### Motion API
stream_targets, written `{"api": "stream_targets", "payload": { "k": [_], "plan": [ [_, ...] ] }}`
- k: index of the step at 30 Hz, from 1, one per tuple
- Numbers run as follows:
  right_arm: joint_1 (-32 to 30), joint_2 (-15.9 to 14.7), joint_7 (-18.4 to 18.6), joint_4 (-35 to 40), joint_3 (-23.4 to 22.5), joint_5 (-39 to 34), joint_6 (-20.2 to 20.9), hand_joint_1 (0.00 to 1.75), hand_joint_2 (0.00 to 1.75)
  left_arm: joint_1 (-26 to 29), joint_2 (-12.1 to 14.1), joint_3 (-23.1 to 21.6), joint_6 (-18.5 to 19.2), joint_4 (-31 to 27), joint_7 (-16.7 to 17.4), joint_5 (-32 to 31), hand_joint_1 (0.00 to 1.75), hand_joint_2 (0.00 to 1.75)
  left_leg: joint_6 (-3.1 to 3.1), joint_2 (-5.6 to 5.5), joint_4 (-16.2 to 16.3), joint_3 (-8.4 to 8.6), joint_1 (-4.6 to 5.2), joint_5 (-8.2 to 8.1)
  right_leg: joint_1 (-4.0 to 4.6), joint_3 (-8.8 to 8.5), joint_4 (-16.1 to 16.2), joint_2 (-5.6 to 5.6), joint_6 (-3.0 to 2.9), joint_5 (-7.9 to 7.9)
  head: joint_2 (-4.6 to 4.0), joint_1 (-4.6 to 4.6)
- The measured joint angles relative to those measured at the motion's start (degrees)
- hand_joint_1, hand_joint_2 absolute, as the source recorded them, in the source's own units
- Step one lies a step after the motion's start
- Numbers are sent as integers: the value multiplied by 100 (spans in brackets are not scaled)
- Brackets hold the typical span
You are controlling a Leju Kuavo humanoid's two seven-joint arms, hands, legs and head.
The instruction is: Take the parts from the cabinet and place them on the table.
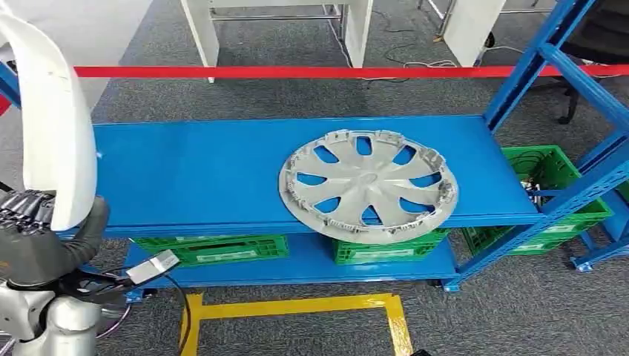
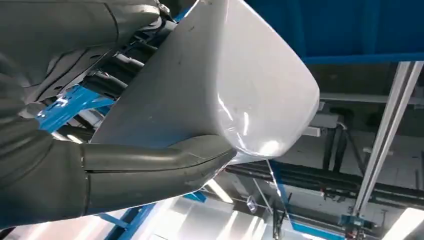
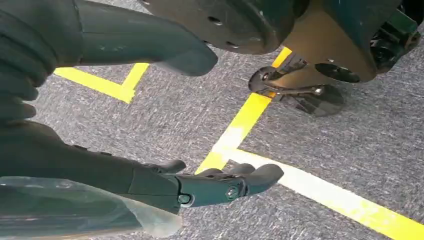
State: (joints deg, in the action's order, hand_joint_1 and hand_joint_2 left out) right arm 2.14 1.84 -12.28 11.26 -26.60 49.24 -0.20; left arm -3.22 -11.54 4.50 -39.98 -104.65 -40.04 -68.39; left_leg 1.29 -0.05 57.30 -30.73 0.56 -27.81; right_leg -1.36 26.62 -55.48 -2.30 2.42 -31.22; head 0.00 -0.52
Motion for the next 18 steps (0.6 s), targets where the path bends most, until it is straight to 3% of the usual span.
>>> {"api": "stream_targets", "payload": {
  "k": [11,18],
  "plan": [
    [-4,20,-13,0,-37,39,-28,0,175,85,-4,13,0,6,0,306,175,175,0,0,0,-1,0,0,0,2,0,0,0,0,0,0],
    [-19,48,-50,-7,-184,157,-37,0,175,234,20,-31,0,155,431,625,175,175,0,0,0,-1,0,0,0,3,0,1,0,0,0,0]
  ]
}}
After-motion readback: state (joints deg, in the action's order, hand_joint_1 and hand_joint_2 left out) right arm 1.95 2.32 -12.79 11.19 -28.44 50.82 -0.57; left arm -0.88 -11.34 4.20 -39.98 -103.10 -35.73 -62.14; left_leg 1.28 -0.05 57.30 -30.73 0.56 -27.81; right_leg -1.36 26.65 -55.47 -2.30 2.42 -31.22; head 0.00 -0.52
